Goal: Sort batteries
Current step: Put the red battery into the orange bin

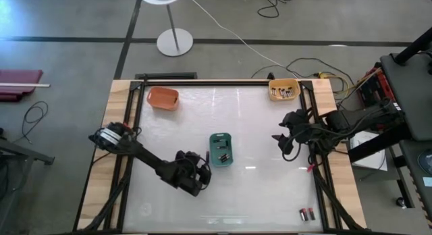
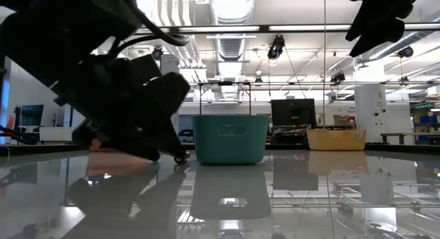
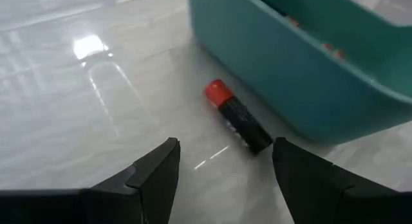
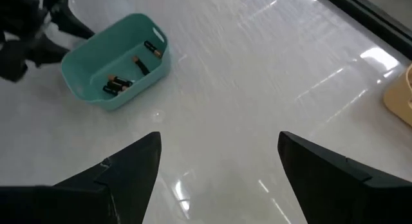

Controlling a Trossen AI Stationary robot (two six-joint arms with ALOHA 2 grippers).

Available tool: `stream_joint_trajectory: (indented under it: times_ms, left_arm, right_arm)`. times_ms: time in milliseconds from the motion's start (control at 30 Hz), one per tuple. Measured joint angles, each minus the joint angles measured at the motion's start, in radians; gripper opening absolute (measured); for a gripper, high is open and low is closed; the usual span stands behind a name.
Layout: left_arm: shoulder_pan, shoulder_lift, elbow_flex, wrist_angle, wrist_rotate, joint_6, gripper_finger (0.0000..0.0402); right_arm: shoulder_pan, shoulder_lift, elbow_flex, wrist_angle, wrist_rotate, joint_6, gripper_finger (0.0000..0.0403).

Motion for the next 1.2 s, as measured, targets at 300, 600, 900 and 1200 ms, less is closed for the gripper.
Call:
stream_joint_trajectory:
  times_ms: [300, 600, 900, 1200]
  left_arm:
    - [0.000, 0.150, 0.113, 0.064, -0.122, 0.009, 0.0215]
    - [0.018, 0.184, 0.125, 0.065, -0.151, -0.031, 0.0162]
    - [0.032, 0.138, 0.132, -0.227, 0.007, -0.264, 0.0025]
    - [0.063, -0.098, 0.053, -0.601, 0.176, -0.250, 0.0027]
  right_arm:
    - [0.000, 0.000, 0.001, 0.000, -0.026, 0.031, 0.0302]
    - [0.000, 0.000, 0.001, 0.000, -0.030, 0.040, 0.0292]
    - [0.000, 0.000, 0.001, 0.000, -0.036, 0.039, 0.0296]
    - [0.000, 0.000, 0.000, 0.000, -0.056, 0.028, 0.0279]
